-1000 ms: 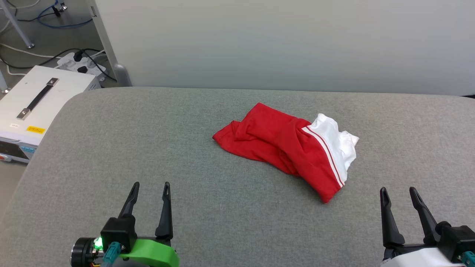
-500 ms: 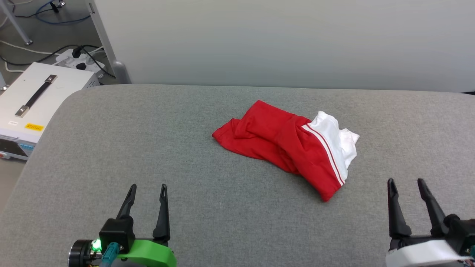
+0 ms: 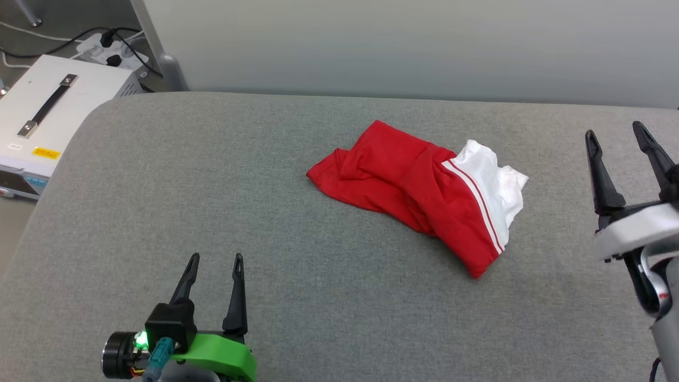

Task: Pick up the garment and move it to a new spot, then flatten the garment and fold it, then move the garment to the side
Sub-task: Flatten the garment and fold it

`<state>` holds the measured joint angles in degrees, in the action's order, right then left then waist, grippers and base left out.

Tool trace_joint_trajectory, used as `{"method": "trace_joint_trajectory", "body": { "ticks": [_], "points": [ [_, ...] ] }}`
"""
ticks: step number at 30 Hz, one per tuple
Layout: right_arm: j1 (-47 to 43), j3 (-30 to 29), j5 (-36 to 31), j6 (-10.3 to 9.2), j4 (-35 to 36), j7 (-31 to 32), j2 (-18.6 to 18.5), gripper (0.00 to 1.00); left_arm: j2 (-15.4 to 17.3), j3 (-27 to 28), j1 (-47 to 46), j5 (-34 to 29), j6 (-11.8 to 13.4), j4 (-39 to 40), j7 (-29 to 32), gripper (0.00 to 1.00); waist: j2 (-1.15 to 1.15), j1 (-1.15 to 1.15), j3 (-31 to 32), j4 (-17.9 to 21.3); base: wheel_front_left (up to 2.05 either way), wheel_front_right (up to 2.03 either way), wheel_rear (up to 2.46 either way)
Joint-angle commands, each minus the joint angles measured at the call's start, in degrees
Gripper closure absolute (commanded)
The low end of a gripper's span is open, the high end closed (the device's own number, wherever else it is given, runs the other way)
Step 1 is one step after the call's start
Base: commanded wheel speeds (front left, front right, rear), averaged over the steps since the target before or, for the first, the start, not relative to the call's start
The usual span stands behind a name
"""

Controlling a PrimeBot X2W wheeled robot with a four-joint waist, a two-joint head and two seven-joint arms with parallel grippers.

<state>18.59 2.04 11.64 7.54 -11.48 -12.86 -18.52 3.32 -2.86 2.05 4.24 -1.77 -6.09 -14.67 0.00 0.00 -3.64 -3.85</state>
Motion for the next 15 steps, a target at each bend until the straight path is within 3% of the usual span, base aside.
{"method": "trace_joint_trajectory", "body": {
  "ticks": [1,5,11,15],
  "points": [
    [3.6,2.5,2.1,-0.05,-2.5,2.6,-2.2,0.00,-0.3,0.1,-1.3,-0.4,-0.1,0.1,-0.3,0.00,0.00,0.00,-1.1,-0.7,0.00,0.00,0.00],
    [11.0,12.3,8.2,-0.05,-8.7,15.6,-8.5,0.00,-0.4,-0.2,-2.0,-0.2,0.1,0.2,-0.3,0.00,0.00,0.00,-2.4,-1.3,0.00,0.00,0.00],
    [19.0,27.7,22.2,-0.05,-11.4,36.6,-16.2,0.00,-0.4,-0.8,-3.4,0.3,0.4,0.6,-0.3,0.00,0.00,0.00,-4.9,-2.6,0.00,0.00,0.00],
    [23.4,33.8,28.8,-0.05,-13.0,46.0,-18.8,0.00,-0.4,-1.7,-4.6,1.1,1.0,0.9,-0.3,0.00,0.00,0.00,-7.0,-3.5,0.00,0.00,0.00]
  ]
}}
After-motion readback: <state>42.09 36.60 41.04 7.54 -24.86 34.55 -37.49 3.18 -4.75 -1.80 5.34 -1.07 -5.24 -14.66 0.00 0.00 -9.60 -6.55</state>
